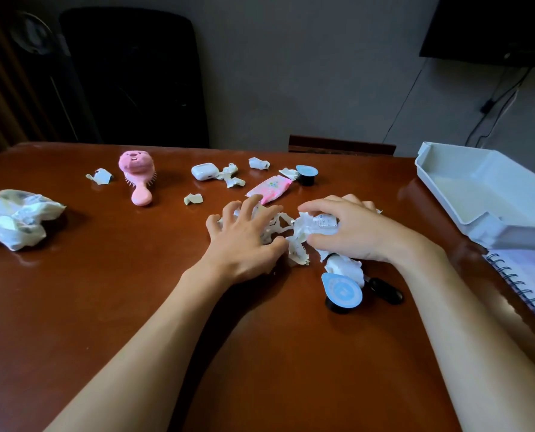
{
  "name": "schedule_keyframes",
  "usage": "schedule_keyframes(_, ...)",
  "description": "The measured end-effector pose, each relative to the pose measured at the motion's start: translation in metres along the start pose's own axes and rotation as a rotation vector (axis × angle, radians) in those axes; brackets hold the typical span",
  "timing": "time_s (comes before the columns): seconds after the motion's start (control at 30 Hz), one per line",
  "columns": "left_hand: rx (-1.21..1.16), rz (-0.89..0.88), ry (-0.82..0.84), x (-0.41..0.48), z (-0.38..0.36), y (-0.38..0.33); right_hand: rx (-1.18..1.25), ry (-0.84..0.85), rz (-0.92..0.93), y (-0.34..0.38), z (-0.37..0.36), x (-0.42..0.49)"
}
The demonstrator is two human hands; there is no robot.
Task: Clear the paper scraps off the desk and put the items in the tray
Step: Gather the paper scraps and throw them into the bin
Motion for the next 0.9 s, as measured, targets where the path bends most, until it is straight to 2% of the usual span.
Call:
schedule_keyframes(0.2,-0.076,-0.016,0.018,-0.003,0.001,-0.005,-0.015,0.040,0.077,0.007,-0.015,0.007)
schedule_keyframes(0.37,0.069,-0.053,0.042,-0.003,0.000,-0.013,0.069,-0.064,0.099,0.003,-0.007,0.013)
schedule_keyframes(0.57,0.027,-0.044,-0.079,0.001,0.006,-0.008,0.044,-0.174,0.001,-0.004,0.003,0.013)
schedule_keyframes(0.7,-0.017,0.002,-0.134,0.002,0.010,-0.002,0.072,-0.210,0.007,0.002,0.010,0.009)
schedule_keyframes(0.8,-0.059,0.028,-0.175,0.000,0.016,0.002,0.110,-0.193,-0.028,-0.003,0.017,0.005)
schedule_keyframes(0.9,-0.101,0.060,-0.212,-0.001,0.020,0.004,0.119,-0.082,0.020,-0.003,0.013,0.005)
Point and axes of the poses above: each hand's wrist, its own x-axis towards the middle knuckle, its own z-axis out of the back of the hand, y = z × x, the point moved 8 cm from there along x, towards the middle knuckle, and after that the axes turned 14 degrees about -z, right-handed, at the moved point
